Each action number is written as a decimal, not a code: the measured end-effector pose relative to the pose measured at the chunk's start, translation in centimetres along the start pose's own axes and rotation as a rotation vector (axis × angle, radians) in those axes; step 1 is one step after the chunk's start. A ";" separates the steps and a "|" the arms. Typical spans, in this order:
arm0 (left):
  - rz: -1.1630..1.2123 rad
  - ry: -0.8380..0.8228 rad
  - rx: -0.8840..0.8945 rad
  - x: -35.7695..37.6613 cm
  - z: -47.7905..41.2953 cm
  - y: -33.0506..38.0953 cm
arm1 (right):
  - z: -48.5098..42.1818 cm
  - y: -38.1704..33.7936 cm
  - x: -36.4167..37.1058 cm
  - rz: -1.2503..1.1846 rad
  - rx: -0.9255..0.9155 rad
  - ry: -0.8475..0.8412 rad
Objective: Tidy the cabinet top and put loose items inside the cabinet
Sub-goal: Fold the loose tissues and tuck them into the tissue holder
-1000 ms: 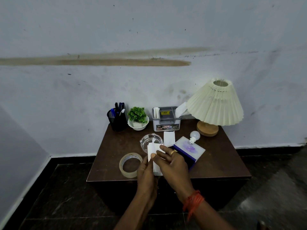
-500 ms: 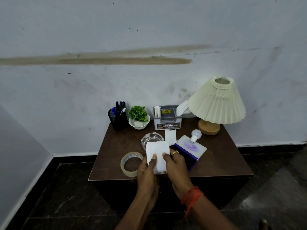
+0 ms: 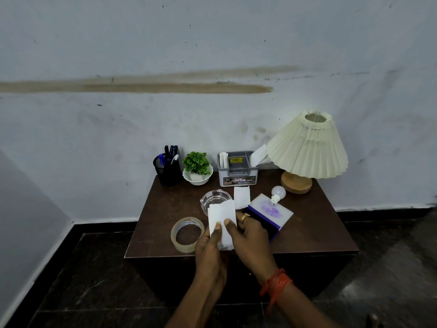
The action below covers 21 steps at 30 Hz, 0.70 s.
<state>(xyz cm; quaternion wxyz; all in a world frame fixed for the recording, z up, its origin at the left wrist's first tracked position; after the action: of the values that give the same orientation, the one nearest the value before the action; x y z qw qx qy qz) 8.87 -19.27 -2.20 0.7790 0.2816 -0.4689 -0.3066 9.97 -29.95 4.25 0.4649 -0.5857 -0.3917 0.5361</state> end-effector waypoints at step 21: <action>0.159 -0.060 -0.059 1.2 0.1 -0.6 | -0.6 0.2 -3.7 0.047 -0.051 0.155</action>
<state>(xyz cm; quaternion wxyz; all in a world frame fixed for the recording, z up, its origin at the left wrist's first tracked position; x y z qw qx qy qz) 9.07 -20.55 -1.94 0.7943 0.2110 -0.5038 -0.2658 10.14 -33.65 5.03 0.4659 -0.6460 -0.3545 0.4898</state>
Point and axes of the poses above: each hand's wrist, its own z-axis away from the middle knuckle, its own x-axis out of the palm, y = z × x, the point moved 9 cm from there along -z, towards the middle knuckle, and after that the axes turned 1 degree about z, right-handed, at the moved point
